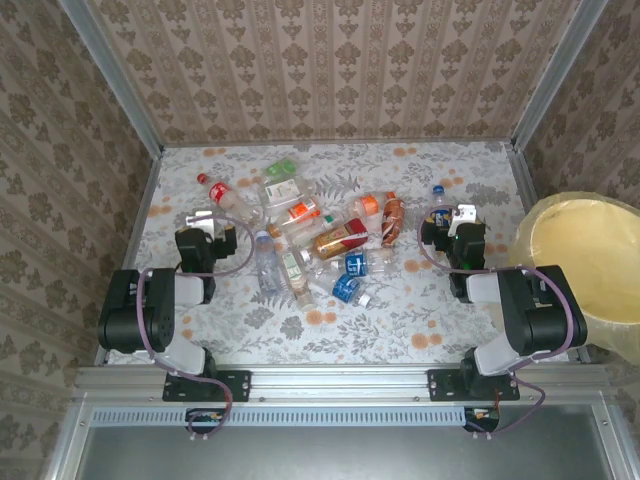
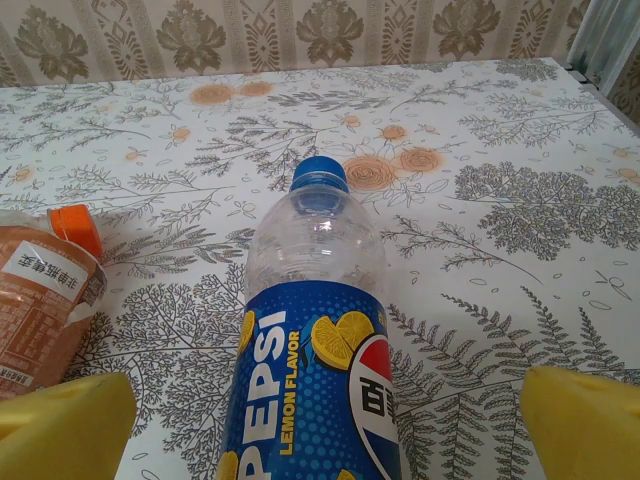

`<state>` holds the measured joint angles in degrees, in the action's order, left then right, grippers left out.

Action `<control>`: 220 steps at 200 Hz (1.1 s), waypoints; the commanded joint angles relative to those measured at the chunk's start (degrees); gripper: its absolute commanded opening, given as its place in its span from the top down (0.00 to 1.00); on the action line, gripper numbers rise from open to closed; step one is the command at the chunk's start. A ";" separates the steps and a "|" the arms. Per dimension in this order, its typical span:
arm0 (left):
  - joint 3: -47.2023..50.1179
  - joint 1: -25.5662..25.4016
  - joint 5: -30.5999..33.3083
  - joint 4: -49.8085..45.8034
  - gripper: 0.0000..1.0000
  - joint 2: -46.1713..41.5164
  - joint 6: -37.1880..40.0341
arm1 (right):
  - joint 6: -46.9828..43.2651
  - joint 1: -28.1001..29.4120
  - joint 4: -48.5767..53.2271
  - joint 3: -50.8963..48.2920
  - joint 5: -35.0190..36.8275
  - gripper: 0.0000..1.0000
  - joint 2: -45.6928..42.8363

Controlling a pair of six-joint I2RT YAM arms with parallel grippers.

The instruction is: Put the plastic bottles in the bin

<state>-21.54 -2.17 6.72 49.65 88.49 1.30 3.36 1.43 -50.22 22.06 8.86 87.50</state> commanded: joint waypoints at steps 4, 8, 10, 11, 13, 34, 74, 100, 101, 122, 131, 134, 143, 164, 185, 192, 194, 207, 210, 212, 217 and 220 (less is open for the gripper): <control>-1.14 -0.02 0.48 0.44 0.00 -0.42 0.72 | 0.16 0.17 -1.84 -0.26 1.37 0.00 0.30; -1.14 -0.02 0.49 0.45 0.00 -0.42 0.71 | 0.16 0.15 -1.86 -0.26 1.41 0.00 0.31; -1.14 -0.02 0.49 0.49 0.00 -0.44 0.74 | 0.16 0.15 -1.85 -0.27 1.37 0.00 0.30; -1.14 -0.02 0.53 0.47 0.00 -0.43 0.73 | 0.16 0.19 -1.88 -0.27 1.35 0.00 0.34; -1.14 -0.02 0.50 0.41 0.00 -0.47 0.72 | 0.16 0.16 -1.83 -0.22 1.36 0.00 0.31; -1.15 -0.02 0.52 0.45 0.00 -0.43 0.68 | 0.14 0.15 -1.84 -0.18 1.41 0.00 0.34; -1.19 -0.01 0.56 0.48 0.00 -0.41 0.63 | 0.16 0.19 -1.81 -0.15 1.40 0.00 0.30; -1.17 -0.02 0.53 0.45 0.00 -0.41 0.70 | 0.16 0.19 -1.81 -0.18 1.35 0.00 0.35; -1.15 -0.02 0.51 0.45 0.00 -0.42 0.71 | 0.16 0.17 -1.81 -0.18 1.34 0.00 0.37; -1.15 -0.02 0.52 0.46 0.00 -0.42 0.72 | 0.16 0.17 -1.88 -0.19 1.37 0.00 0.31; -1.14 -0.02 0.55 0.48 0.00 -0.42 0.70 | 0.16 0.15 -1.88 -0.20 1.40 0.00 0.35; -1.14 -0.02 0.53 0.45 0.00 -0.44 0.72 | 0.16 0.15 -1.87 -0.24 1.40 0.00 0.35; -1.14 -0.02 0.51 0.43 0.00 -0.47 0.72 | 0.15 0.15 -1.90 -0.18 1.40 0.00 0.31; -1.06 -0.02 0.40 0.54 0.00 -0.48 0.66 | 0.16 0.15 -1.89 -0.19 1.38 0.00 0.37; -0.96 -0.02 0.35 0.70 0.00 -0.53 0.64 | 0.09 0.15 -2.03 -0.33 1.15 0.00 0.23; -0.96 -0.02 -0.03 0.71 0.00 -0.54 0.84 | -0.34 0.15 -2.65 -0.73 0.13 0.00 0.17; -0.96 0.00 -0.28 0.71 0.00 -0.52 0.95 | -0.53 0.15 -2.86 -0.87 -0.29 0.00 0.13; -0.92 -0.07 -1.74 0.67 0.00 -0.97 1.80 | -1.37 0.15 -3.70 -1.32 -2.70 0.00 -0.73; -0.88 -0.10 -1.76 0.52 0.00 -1.31 1.83 | -1.54 0.15 -3.42 -1.31 -2.91 0.00 -1.20; -0.87 -0.07 -1.72 0.29 0.00 -1.52 1.83 | -1.63 0.24 -2.90 -1.25 -3.02 0.00 -1.66; -0.73 -0.04 -1.62 -0.14 0.00 -2.30 1.79 | -1.77 0.29 -1.20 -0.91 -3.28 0.00 -3.06; -0.66 -0.10 -1.38 -0.38 0.00 -2.82 1.61 | -1.84 0.25 0.28 -0.58 -3.32 0.00 -4.11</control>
<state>-21.54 -2.17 6.33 49.58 88.40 1.54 2.92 1.43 -51.05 21.67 8.08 87.33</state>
